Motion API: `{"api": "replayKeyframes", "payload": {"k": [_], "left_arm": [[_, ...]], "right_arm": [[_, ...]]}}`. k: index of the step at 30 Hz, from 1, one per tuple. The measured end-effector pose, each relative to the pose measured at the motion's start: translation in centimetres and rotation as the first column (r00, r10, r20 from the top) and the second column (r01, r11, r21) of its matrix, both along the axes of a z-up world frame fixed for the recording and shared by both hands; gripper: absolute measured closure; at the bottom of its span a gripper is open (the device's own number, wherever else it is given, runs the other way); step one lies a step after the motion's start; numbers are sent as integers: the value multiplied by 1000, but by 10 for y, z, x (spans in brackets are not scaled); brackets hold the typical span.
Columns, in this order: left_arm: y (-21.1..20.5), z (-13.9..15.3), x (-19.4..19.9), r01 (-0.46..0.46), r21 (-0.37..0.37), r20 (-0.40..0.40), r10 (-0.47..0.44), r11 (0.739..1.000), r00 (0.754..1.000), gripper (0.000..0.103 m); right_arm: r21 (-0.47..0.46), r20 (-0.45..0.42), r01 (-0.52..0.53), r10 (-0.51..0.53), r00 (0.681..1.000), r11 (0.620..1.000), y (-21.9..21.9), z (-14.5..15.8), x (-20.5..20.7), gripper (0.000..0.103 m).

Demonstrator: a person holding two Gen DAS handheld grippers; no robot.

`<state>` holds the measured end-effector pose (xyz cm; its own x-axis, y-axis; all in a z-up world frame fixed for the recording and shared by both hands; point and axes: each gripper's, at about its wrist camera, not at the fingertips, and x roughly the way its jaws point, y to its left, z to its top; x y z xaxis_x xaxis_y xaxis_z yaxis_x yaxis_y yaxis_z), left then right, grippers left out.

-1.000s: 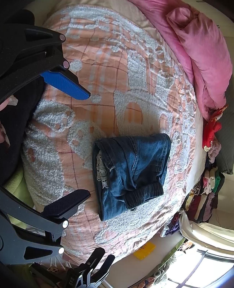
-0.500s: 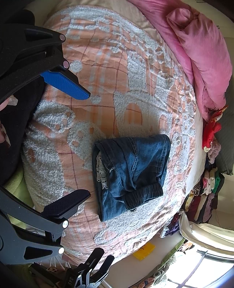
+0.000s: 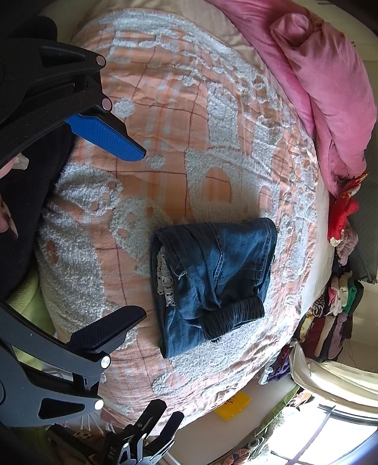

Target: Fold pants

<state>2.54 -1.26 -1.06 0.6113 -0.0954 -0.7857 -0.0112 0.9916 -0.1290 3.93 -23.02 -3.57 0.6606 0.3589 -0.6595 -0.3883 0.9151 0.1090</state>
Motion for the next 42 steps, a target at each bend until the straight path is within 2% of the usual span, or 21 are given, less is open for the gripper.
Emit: {"api": "replayKeyframes", "payload": {"k": [36, 42], "left_arm": [[-1, 2, -4, 10, -2, 6, -10, 1000, 1000, 10], [12, 6, -1, -33, 16, 6, 33, 999, 999, 10]], "right_arm": [[-6, -5, 13, -13, 1000, 1000, -5, 0, 5, 5], [1, -16, 34, -34, 999, 999, -14, -2, 11, 5]]}}
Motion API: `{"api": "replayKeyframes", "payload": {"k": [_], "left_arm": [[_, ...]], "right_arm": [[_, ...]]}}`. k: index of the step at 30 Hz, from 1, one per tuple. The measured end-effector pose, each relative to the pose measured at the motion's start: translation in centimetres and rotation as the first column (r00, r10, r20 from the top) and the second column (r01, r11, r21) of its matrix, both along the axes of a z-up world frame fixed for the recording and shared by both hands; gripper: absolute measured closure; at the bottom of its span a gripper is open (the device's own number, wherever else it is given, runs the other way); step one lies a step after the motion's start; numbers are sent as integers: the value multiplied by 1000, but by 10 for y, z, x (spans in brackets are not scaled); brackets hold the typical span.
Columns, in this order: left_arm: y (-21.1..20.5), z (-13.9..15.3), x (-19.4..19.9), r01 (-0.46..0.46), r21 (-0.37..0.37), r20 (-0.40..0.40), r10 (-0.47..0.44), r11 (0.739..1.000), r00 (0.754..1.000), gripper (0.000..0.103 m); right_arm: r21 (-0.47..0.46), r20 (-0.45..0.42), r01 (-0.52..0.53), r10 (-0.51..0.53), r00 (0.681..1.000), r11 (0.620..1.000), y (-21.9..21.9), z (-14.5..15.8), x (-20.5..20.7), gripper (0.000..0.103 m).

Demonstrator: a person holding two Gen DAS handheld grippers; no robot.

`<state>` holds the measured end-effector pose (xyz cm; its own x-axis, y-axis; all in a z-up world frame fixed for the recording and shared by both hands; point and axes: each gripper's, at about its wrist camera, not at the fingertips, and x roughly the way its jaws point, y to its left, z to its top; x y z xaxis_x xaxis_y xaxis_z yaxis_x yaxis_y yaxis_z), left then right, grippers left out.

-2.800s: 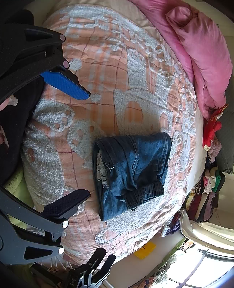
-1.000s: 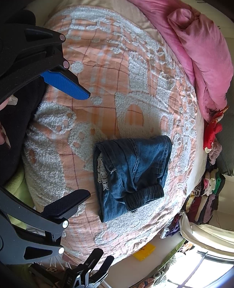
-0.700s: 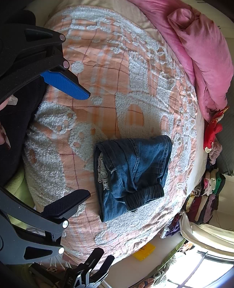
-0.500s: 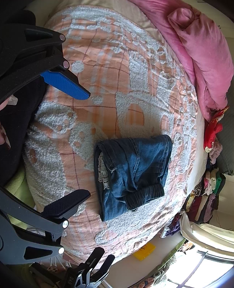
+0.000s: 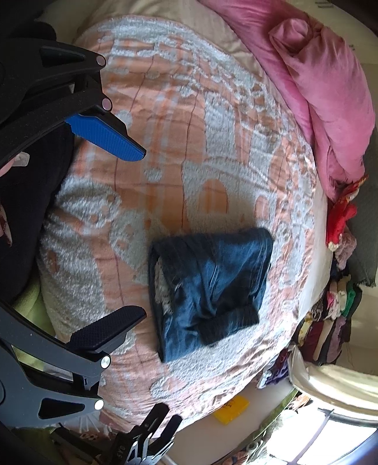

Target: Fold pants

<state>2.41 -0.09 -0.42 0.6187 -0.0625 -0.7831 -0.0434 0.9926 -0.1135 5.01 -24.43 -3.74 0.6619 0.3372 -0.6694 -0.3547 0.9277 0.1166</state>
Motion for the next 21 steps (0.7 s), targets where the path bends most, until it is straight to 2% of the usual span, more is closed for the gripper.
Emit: {"api": "replayKeyframes", "payload": {"k": [3, 6, 10, 11, 12, 14, 17, 19, 21], "left_arm": [[21, 3, 5, -60, -9, 6, 61, 998, 998, 10], [60, 5, 19, -157, -19, 1, 157, 987, 988, 10], [123, 5, 48, -290, 13, -17, 290, 957, 957, 10], [143, 7, 58, -321, 8, -1, 321, 947, 947, 10], [156, 9, 66, -342, 39, 15, 342, 939, 940, 10], [185, 6, 88, -415, 140, 21, 416, 899, 909, 10], [238, -11, 126, -500, 143, -33, 509, 854, 860, 10], [263, -26, 145, -537, 145, -44, 548, 831, 835, 10], [280, -49, 160, -593, 186, -69, 612, 784, 788, 9]], "right_arm": [[-1, -4, 35, -35, 999, 999, -11, -3, 7, 5], [-6, -9, 80, -80, 997, 997, -34, -7, 23, 5], [-44, -20, 202, -203, 979, 978, -80, -15, 63, 5], [-65, -18, 244, -245, 969, 968, -97, -16, 78, 5], [-80, -16, 270, -272, 962, 959, -109, -17, 90, 5], [-97, -23, 344, -348, 937, 934, -141, -17, 119, 5], [-77, -60, 434, -439, 896, 897, -189, -21, 161, 4], [-88, -65, 478, -484, 873, 874, -212, -26, 186, 4], [-142, -58, 518, -529, 846, 844, -228, -37, 211, 4]]}}
